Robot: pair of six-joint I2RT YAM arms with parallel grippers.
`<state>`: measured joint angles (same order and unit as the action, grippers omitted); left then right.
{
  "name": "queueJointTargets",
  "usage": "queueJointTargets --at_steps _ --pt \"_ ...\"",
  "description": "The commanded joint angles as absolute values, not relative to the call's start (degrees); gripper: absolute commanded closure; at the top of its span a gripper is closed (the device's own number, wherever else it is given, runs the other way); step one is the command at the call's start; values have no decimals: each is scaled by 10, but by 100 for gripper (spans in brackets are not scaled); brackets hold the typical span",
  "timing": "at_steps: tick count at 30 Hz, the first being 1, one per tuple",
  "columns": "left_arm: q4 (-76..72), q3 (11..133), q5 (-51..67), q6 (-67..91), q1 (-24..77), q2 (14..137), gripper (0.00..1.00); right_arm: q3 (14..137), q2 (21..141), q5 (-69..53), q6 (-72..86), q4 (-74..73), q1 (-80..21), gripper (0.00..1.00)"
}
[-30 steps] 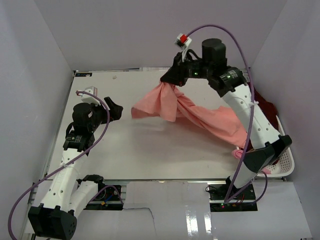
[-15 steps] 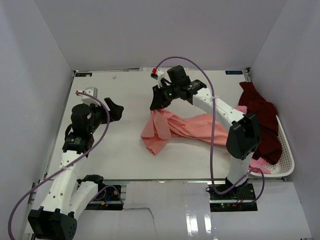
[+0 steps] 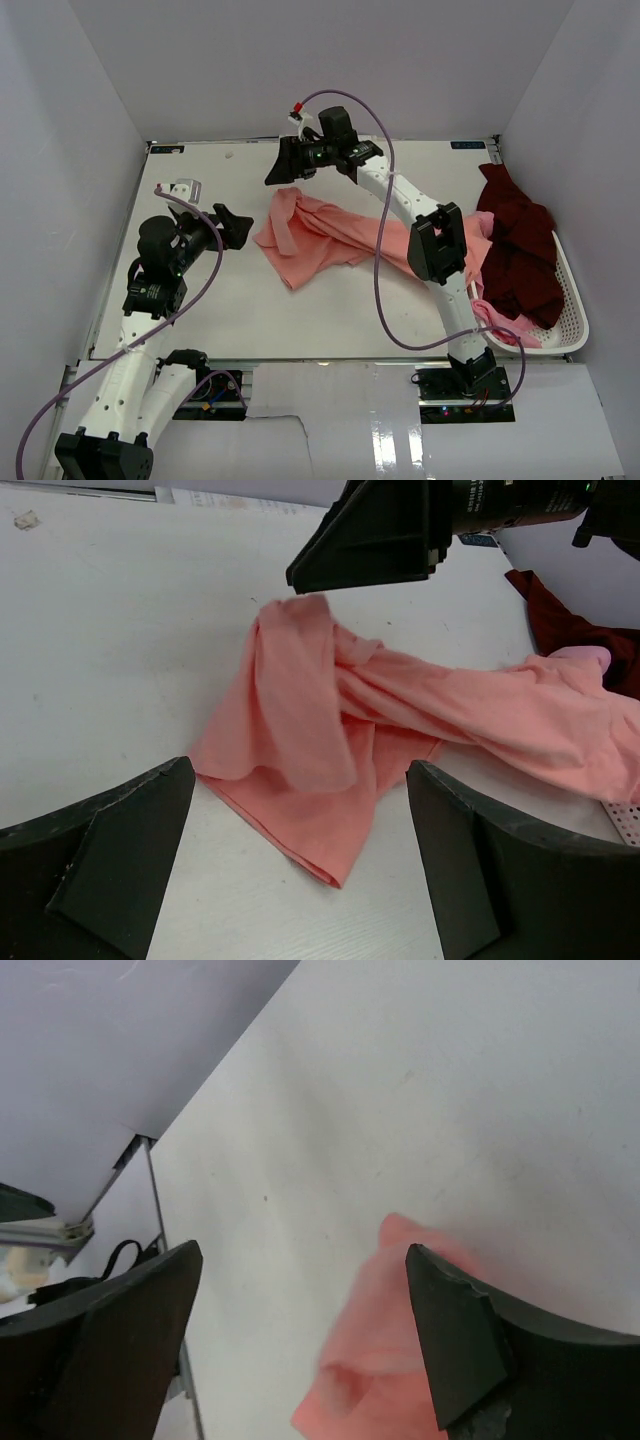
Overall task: Fold and stack the t-shirts
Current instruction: Move the tshirt to the center of the board
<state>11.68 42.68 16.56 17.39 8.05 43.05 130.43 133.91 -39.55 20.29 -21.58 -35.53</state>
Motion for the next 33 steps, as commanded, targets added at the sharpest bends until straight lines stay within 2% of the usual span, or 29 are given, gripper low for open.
queueJointTargets --at_steps 1,2,5,9,13,17,24,33 --pt "106 420 175 162 83 422 2 1227 1252 -479 261 -66 -350 5" --pt "106 421 173 161 83 421 2 1196 1229 -450 249 -68 -349 9" --pt "106 419 171 161 83 418 2 1143 1171 -343 174 -132 -337 10" --pt "104 419 178 163 83 424 2 1171 1140 -119 61 -356 -336 10" --pt "101 420 185 167 82 432 2 1122 1104 2 50 -447 -336 10" --pt "101 421 184 166 83 434 2 1022 1086 159 83 -496 -335 10" --pt "103 419 182 165 83 425 2 872 1059 172 106 -471 -286 10" --pt "103 418 184 165 83 421 2 814 1065 193 101 -425 -252 10"
